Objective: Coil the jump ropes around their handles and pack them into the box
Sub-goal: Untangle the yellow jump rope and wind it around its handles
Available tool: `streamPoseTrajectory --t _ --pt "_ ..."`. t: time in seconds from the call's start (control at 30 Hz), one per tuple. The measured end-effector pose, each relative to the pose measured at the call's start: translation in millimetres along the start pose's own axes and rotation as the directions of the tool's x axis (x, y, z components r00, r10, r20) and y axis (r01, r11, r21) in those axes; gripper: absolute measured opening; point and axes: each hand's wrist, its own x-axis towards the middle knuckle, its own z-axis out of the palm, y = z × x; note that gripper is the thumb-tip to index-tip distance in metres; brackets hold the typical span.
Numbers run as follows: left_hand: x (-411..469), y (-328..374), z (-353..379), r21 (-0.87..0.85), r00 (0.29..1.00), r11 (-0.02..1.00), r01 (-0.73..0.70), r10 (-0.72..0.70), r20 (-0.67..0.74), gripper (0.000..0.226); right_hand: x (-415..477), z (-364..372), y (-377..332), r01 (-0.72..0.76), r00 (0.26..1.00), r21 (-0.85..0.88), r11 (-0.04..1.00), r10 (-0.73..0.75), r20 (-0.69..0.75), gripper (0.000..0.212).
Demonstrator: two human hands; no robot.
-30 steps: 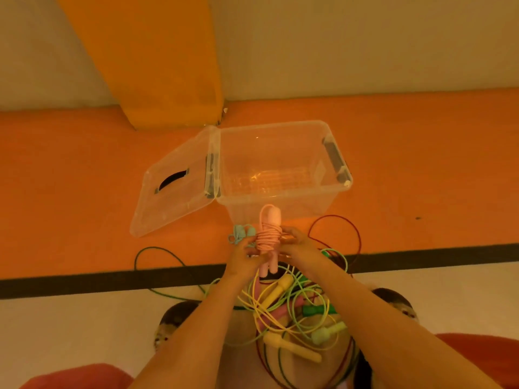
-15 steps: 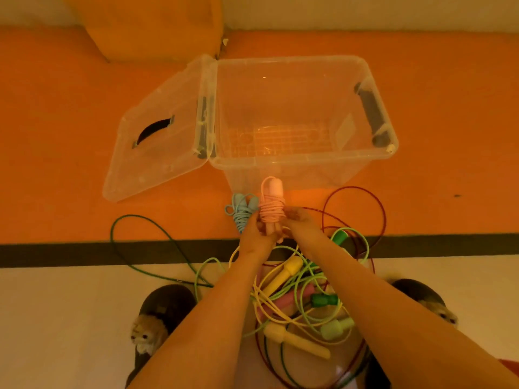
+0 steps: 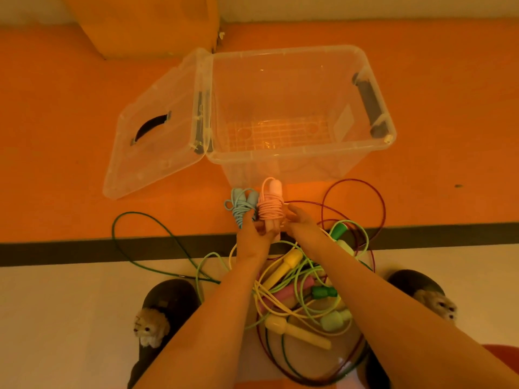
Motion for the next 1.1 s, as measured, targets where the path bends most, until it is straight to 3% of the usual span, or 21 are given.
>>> streamPoseTrajectory --t 0.2,0.3,0.4,0.5,0.63,0.77,0.97,1.1 --pt "-28 -17 -26 0.184 0.995 0.983 -0.021 0.038 -0.093 0.029 -21 -27 9 0.056 0.998 -0.339 0.939 -0.058 0.005 0.037" --pt "-39 -31 -34 0.298 0.996 0.953 -0.05 0.069 -0.055 0.029 -35 -33 23 0.131 0.991 -0.485 0.865 -0.103 0.084 0.027" --pt "-52 -40 -33 0.39 0.992 0.918 -0.075 0.028 0.124 0.019 -49 -31 39 0.285 0.957 -0.742 0.607 -0.141 0.252 0.035" --pt "-57 -44 -29 0.501 0.935 0.849 -0.167 -0.025 0.354 0.027 -59 -26 55 0.459 0.888 -0.809 0.367 -0.151 0.435 0.049" --pt "-54 -47 -27 0.528 0.919 0.835 -0.156 -0.073 0.388 0.047 -66 -27 61 0.476 0.879 -0.866 0.152 -0.105 0.464 0.059" --pt "-50 -51 -22 0.533 0.883 0.839 -0.107 -0.166 0.439 0.049 -63 -19 58 0.438 0.893 -0.897 -0.054 -0.088 0.441 0.055" --pt "-47 -56 -12 0.597 0.876 0.789 -0.147 -0.177 0.449 0.04 -54 -12 60 0.409 0.893 -0.911 -0.054 -0.183 0.411 0.042" --pt "-38 -52 -9 0.7 0.866 0.701 -0.135 -0.26 0.427 0.031 -60 -20 59 0.479 0.834 -0.871 0.109 -0.365 0.413 0.036"
